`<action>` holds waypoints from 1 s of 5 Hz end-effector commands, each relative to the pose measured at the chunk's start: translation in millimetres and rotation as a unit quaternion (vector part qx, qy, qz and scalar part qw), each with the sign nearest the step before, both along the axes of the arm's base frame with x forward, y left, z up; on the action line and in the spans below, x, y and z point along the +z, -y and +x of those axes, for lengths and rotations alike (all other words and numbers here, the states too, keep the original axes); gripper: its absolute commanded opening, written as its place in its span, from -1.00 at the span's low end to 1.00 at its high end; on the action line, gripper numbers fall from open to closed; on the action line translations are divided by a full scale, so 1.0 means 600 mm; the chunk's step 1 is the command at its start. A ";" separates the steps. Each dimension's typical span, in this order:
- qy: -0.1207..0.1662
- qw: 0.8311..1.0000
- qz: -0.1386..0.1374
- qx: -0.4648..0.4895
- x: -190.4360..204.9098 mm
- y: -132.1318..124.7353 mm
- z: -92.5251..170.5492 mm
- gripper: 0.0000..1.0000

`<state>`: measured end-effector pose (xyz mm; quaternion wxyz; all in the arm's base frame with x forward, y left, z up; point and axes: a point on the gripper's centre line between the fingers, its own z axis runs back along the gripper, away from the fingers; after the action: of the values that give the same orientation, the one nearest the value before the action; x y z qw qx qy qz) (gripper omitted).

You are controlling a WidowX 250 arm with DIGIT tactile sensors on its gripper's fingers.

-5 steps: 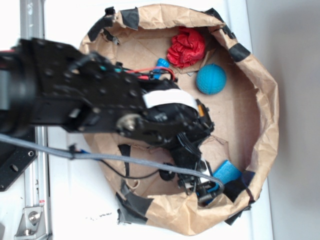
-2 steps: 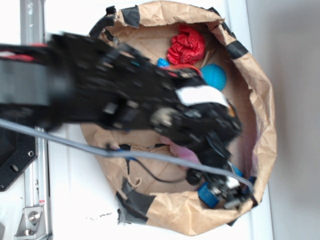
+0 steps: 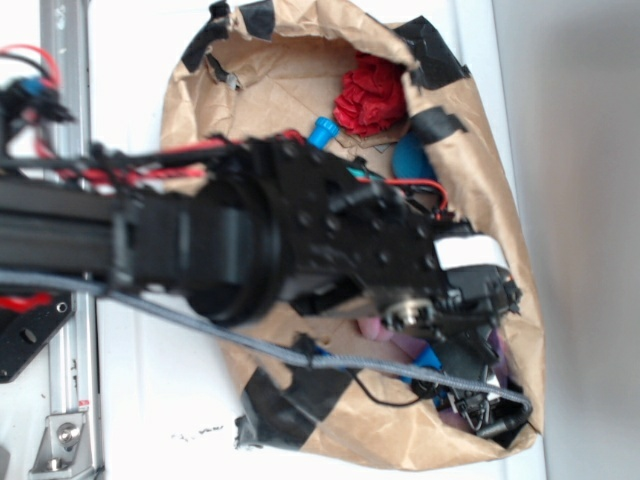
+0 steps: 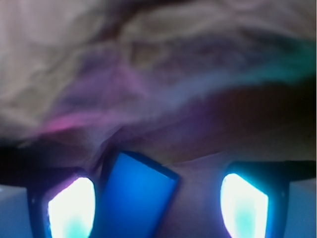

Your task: Grab the blue block.

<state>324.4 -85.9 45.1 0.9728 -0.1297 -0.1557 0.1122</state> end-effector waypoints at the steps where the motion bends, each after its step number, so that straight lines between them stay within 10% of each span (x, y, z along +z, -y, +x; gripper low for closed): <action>1: -0.041 0.996 0.025 -0.074 -0.018 0.081 -0.053 1.00; 5: -0.083 0.995 0.043 0.033 -0.041 0.006 -0.071 1.00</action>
<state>287.2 -94.4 21.4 0.9842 -0.0766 -0.0859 0.1347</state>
